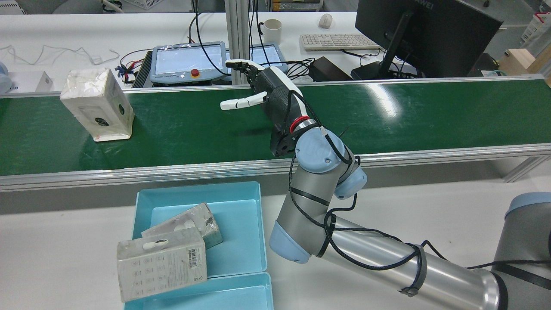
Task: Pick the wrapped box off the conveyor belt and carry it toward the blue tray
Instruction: 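Hold the right hand open as the wrapped white box approaches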
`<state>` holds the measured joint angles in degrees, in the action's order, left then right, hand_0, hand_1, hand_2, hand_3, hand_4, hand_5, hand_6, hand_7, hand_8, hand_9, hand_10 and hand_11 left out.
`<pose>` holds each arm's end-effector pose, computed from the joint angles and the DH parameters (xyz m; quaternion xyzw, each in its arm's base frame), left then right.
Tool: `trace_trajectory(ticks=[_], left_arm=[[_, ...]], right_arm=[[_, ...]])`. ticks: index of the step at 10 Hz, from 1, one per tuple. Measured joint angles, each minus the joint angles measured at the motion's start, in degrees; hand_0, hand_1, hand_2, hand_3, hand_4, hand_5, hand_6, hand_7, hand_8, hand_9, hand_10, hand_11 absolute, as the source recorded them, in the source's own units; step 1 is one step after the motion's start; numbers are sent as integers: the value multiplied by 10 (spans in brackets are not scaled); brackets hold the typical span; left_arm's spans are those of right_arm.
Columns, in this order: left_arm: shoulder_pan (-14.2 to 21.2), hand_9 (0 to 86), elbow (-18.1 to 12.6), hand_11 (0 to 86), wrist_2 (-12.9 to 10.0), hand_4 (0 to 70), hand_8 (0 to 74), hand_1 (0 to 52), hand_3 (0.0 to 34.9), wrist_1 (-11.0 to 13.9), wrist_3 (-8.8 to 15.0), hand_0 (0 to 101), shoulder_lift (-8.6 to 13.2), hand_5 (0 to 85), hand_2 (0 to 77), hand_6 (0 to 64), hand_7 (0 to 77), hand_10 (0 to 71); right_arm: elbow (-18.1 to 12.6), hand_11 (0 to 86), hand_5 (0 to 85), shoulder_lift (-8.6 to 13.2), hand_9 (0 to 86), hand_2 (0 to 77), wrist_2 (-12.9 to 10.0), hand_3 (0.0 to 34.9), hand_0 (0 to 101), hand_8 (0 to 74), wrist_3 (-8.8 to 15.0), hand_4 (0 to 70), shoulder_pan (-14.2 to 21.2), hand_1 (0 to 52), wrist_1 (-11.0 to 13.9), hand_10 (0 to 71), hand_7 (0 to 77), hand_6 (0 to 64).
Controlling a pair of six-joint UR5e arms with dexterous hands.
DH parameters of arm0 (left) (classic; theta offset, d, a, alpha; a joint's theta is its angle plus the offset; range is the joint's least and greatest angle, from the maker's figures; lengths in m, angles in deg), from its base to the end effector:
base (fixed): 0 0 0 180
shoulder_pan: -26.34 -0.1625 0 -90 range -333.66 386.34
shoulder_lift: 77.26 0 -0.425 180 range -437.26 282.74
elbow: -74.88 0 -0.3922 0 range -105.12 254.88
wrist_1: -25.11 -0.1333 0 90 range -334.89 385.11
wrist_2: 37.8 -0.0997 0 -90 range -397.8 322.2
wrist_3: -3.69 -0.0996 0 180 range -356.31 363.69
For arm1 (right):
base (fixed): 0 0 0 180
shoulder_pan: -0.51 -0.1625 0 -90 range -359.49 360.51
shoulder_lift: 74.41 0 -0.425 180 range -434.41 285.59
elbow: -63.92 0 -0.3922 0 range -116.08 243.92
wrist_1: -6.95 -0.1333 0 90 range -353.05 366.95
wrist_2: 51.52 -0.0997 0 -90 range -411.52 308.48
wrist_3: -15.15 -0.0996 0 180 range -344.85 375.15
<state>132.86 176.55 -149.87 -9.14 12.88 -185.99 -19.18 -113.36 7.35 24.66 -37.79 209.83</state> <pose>-0.2512 -0.5098 0.4722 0.0967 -0.6779 0.7281 0.0321 -0.4564 -0.5959 0.2185 -0.1449 -0.7964 0.5808 0.0862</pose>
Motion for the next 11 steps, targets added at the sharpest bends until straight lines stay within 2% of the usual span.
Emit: trace_trajectory(ticks=[1,3,11], left_arm=[[0,5,0,5,0,0,5,0,0,0,0,0,0,11,5,5,0,5],[0,0,0,5,0,0,5,0,0,0,0,0,0,11,5,5,5,5],[0,0,0,5,0,0,5,0,0,0,0,0,0,11,5,5,5,5]], right_arm=[[1,5,267,0,38,136,-1,22,497,11,1,131,2,169,-2,0,87,44],[2,5,267,-1,38,136,-3,15,495,11,1,131,5,169,-4,0,65,55],[1,11,273,-3,38,142,-3,25,497,11,2,131,8,169,-9,0,76,55]])
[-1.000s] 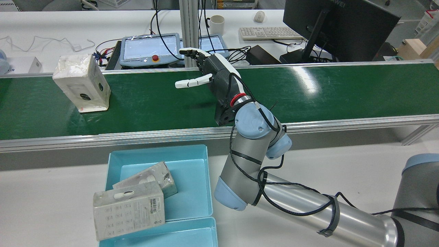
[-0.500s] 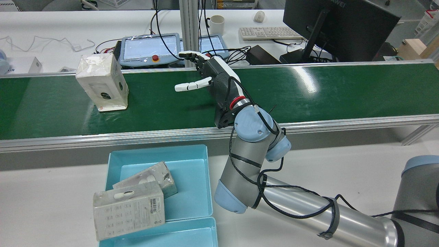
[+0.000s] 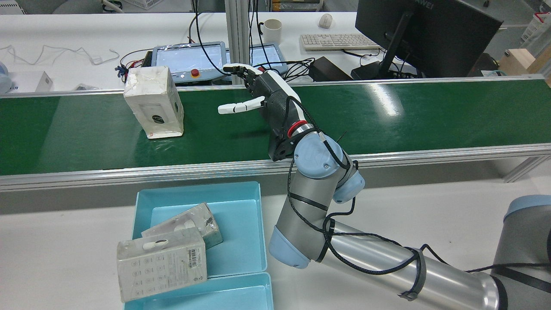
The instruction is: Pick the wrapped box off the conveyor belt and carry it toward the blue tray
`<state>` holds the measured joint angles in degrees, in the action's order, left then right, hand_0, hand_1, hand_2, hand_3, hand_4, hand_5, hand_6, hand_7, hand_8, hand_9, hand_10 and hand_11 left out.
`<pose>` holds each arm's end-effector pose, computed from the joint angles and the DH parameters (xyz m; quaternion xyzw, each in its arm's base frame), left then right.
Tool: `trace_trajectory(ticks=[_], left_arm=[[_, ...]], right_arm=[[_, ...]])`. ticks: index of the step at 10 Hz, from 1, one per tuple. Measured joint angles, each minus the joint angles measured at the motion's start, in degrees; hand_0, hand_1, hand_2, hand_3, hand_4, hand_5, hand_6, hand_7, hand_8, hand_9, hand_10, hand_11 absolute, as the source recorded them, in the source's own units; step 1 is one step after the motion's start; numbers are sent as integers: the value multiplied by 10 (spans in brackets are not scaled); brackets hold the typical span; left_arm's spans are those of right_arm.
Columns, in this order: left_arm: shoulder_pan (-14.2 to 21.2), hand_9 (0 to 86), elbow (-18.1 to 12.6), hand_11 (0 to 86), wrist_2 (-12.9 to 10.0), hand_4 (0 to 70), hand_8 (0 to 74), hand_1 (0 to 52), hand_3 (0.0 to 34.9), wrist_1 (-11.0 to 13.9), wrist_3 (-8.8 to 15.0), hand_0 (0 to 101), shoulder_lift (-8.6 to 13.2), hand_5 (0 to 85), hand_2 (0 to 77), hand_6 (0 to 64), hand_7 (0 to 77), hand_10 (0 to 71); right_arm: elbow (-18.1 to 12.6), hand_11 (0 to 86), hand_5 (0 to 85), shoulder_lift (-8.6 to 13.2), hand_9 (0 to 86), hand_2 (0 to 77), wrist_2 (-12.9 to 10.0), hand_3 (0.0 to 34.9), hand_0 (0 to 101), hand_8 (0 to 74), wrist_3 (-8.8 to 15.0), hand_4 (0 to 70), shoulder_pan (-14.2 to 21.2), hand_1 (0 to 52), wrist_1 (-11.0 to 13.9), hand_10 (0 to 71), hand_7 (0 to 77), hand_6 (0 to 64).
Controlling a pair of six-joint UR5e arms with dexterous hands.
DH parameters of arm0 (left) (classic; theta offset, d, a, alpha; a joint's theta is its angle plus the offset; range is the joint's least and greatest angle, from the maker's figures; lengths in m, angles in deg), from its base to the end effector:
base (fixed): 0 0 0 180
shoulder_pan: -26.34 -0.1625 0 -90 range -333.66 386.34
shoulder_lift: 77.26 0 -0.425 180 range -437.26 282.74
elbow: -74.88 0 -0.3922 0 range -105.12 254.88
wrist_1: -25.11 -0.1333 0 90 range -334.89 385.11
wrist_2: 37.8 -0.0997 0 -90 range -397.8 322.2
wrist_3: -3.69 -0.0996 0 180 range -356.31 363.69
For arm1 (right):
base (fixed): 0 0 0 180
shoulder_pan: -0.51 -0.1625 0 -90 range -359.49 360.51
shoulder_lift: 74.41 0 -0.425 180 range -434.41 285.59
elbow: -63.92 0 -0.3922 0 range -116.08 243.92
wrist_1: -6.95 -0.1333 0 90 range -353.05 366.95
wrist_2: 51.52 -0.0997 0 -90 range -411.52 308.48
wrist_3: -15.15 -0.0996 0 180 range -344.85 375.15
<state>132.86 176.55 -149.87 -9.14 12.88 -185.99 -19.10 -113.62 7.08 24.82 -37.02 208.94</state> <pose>-0.2512 -0.5098 0.4722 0.0967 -0.6779 0.7281 0.0321 -0.4648 -0.5905 0.2206 -0.1497 -0.7976 0.5778 0.0865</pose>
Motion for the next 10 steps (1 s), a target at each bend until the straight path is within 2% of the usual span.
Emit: trace_trajectory(ticks=[3,4,5,6,7,9,10], left_arm=[[0,5,0,5,0,0,5,0,0,0,0,0,0,11,5,5,5,5],[0,5,0,5,0,0,5,0,0,0,0,0,0,11,5,5,5,5],[0,0,0,5,0,0,5,0,0,0,0,0,0,11,5,5,5,5],[0,0,0,5,0,0,5,0,0,0,0,0,0,11,5,5,0,5],[0,0,0,5,0,0,5,0,0,0,0,0,0,11,5,5,5,5],[0,0,0,5,0,0,5,0,0,0,0,0,0,11,5,5,5,5],[0,0,0,5,0,0,5,0,0,0,0,0,0,11,11,5,5,5]], right_arm=[[2,11,273,1,38,142,0,35,496,11,1,131,1,180,0,0,76,55],[3,11,251,1,38,142,0,32,497,11,2,98,1,180,0,0,76,55],[3,11,251,1,38,142,1,32,497,11,3,98,1,180,0,0,76,55],[4,5,251,2,22,142,1,67,497,0,4,109,1,180,-1,0,76,22],[6,11,251,3,22,142,1,79,497,0,5,109,2,180,-1,0,76,38],[12,11,251,5,22,142,1,86,495,0,6,87,4,180,-1,0,65,38],[13,11,251,5,22,142,1,90,496,0,7,98,5,180,-1,0,65,38]])
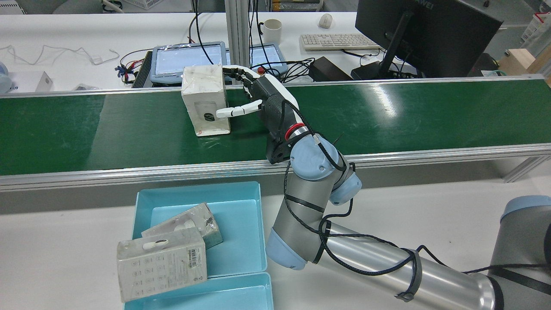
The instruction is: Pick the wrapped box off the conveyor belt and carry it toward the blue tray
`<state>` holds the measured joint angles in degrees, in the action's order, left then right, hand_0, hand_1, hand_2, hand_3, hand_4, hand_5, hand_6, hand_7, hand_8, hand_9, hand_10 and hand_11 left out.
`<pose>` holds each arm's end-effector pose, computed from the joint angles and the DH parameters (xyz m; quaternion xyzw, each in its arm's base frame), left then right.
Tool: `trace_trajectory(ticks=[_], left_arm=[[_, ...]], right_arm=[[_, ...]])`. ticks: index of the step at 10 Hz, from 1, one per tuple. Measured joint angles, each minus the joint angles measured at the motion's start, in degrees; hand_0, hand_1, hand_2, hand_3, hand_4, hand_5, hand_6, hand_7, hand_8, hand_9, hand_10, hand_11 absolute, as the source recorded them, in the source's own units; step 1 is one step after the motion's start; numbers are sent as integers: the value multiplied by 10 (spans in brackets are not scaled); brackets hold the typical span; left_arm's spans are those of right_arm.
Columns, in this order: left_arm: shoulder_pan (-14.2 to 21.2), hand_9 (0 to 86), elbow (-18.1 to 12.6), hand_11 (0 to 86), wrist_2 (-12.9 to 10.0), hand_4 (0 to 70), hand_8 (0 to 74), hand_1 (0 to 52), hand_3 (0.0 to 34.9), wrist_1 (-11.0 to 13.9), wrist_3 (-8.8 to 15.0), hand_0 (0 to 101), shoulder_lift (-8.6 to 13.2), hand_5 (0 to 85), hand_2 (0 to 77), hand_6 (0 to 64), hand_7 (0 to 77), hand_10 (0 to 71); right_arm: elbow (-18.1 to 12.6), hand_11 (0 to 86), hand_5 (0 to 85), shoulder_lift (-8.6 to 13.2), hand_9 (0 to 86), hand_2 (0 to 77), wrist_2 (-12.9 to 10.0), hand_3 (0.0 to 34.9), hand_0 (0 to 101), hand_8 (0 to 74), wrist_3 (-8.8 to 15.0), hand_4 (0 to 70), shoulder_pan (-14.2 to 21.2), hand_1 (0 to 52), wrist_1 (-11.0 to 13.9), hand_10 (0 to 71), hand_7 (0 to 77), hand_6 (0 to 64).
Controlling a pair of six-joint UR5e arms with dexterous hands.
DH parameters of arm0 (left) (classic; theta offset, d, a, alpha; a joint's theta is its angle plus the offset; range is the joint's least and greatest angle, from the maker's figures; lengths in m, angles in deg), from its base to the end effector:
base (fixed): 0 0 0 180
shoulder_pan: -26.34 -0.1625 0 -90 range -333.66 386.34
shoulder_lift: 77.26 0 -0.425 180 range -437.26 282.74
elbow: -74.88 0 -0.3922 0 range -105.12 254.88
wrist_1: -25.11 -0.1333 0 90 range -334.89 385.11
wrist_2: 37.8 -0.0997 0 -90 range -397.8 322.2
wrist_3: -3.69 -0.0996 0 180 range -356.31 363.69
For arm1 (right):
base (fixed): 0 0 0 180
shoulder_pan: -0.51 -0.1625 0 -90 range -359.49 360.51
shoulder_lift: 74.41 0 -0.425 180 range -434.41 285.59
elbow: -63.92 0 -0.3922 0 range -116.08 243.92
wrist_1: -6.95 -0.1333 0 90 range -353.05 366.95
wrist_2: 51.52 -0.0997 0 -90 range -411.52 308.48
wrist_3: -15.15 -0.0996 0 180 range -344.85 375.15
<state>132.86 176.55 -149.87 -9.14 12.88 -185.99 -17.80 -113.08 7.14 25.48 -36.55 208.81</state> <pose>-0.2512 -0.5098 0.4722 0.0967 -0.6779 0.7281 0.0321 -0.4740 -0.5899 0.2225 -0.1464 -0.7956 0.5801 0.0956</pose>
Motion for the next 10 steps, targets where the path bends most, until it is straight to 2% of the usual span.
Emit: trace_trajectory(ticks=[3,4,5,6,7,8,9,10], left_arm=[[0,0,0,5,0,0,5,0,0,0,0,0,0,11,5,5,5,5],[0,0,0,5,0,0,5,0,0,0,0,0,0,11,5,5,5,5],[0,0,0,5,0,0,5,0,0,0,0,0,0,11,5,5,5,5],[0,5,0,5,0,0,5,0,0,0,0,0,0,11,5,5,5,5],[0,5,0,5,0,0,5,0,0,0,0,0,0,11,5,5,5,5],[0,5,0,5,0,0,5,0,0,0,0,0,0,11,5,5,5,5],[0,0,0,5,0,0,5,0,0,0,0,0,0,11,5,5,5,5],[0,0,0,5,0,0,5,0,0,0,0,0,0,11,5,5,5,5]], right_arm=[[8,11,262,2,38,153,0,93,497,0,5,109,2,180,-3,0,87,49],[16,11,322,3,104,202,0,11,513,0,6,153,2,196,-6,0,158,109],[24,11,322,4,104,202,0,11,513,0,6,153,3,196,-10,0,158,109],[28,11,365,6,153,262,0,11,534,76,6,191,3,224,-14,0,229,175],[29,5,393,7,229,295,-1,13,533,180,6,213,2,196,-18,0,289,235],[22,5,436,7,311,316,-1,6,544,251,6,245,2,169,-20,0,316,273],[7,5,480,6,404,338,-3,0,564,344,7,289,0,120,-19,22,360,316],[-15,22,513,3,431,344,-5,0,570,387,7,322,-2,98,-12,87,393,349]])
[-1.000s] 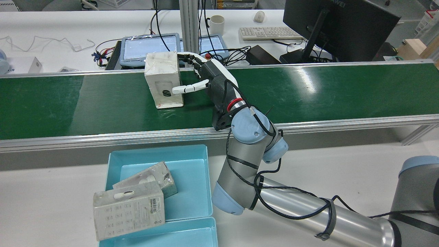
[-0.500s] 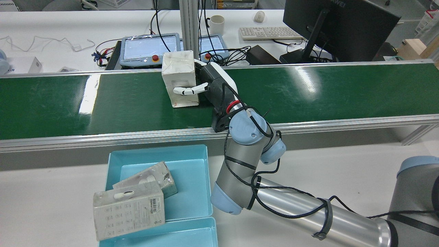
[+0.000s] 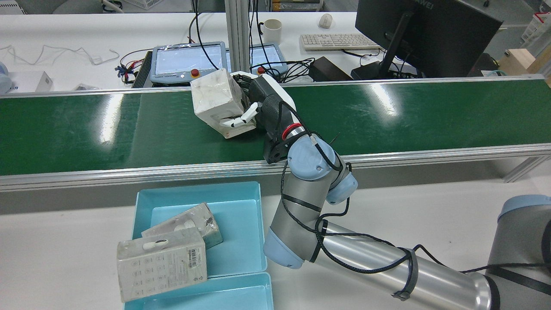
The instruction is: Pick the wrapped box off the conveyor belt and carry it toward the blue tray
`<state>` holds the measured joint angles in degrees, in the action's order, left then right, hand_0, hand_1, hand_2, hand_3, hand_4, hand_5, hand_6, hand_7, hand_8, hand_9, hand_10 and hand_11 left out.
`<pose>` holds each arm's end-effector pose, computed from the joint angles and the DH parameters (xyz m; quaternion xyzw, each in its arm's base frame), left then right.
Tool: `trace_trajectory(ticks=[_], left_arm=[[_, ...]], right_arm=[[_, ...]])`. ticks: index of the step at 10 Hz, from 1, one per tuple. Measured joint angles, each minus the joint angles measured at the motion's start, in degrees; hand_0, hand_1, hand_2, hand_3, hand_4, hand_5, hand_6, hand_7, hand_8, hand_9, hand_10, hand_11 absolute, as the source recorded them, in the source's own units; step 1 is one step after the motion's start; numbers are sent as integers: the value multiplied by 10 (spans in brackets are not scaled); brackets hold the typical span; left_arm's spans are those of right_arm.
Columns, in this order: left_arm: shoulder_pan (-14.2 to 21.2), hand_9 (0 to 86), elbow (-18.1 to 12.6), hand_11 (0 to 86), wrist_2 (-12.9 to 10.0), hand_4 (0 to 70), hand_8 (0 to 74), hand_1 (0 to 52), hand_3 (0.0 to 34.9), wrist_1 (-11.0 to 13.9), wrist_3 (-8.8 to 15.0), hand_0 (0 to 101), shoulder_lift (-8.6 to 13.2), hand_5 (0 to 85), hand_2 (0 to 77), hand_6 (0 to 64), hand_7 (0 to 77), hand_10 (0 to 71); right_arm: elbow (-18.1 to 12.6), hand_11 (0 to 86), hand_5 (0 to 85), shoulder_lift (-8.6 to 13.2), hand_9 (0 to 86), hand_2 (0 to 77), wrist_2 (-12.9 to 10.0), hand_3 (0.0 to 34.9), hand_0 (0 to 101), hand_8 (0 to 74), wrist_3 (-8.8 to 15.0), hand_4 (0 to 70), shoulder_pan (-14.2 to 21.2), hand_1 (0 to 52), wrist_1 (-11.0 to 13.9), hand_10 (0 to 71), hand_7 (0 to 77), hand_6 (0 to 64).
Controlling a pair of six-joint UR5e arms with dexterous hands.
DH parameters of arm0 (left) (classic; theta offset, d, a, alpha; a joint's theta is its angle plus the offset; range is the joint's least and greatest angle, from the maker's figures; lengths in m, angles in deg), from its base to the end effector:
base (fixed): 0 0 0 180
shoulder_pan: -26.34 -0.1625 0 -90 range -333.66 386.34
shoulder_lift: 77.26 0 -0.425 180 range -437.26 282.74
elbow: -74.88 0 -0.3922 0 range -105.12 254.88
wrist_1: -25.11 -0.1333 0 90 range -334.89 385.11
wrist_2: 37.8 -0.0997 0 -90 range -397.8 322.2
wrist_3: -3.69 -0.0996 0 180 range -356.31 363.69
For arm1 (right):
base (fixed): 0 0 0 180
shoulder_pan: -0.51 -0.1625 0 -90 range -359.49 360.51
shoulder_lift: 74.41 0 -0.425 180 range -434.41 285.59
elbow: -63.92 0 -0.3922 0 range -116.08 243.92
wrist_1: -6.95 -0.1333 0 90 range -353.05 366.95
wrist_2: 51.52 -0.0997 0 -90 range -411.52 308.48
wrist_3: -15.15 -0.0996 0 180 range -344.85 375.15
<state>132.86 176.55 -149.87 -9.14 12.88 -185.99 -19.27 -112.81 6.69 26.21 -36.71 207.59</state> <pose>-0.2512 -0.5098 0.4722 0.0967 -0.6779 0.7281 0.0321 -0.4685 -0.5892 0.2065 -0.1484 -0.8074 0.5653 0.0813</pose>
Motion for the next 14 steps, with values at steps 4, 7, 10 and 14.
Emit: trace_trajectory(ticks=[4,7,10,14], left_arm=[[0,0,0,5,0,0,5,0,0,0,0,0,0,11,5,5,5,5],[0,0,0,5,0,0,5,0,0,0,0,0,0,11,5,5,5,5],[0,5,0,5,0,0,5,0,0,0,0,0,0,11,5,5,5,5],[0,0,0,5,0,0,5,0,0,0,0,0,0,11,5,5,0,5]], right_arm=[[-140,398,584,-43,469,338,20,0,612,469,-1,387,29,76,57,245,442,420],[-171,344,611,-54,480,338,48,0,646,496,-1,431,72,76,65,218,458,453],[-178,175,622,-56,507,387,69,0,574,464,-4,436,94,11,65,22,469,458],[-209,11,529,-60,305,164,92,48,570,164,-6,191,116,267,86,0,322,273]])
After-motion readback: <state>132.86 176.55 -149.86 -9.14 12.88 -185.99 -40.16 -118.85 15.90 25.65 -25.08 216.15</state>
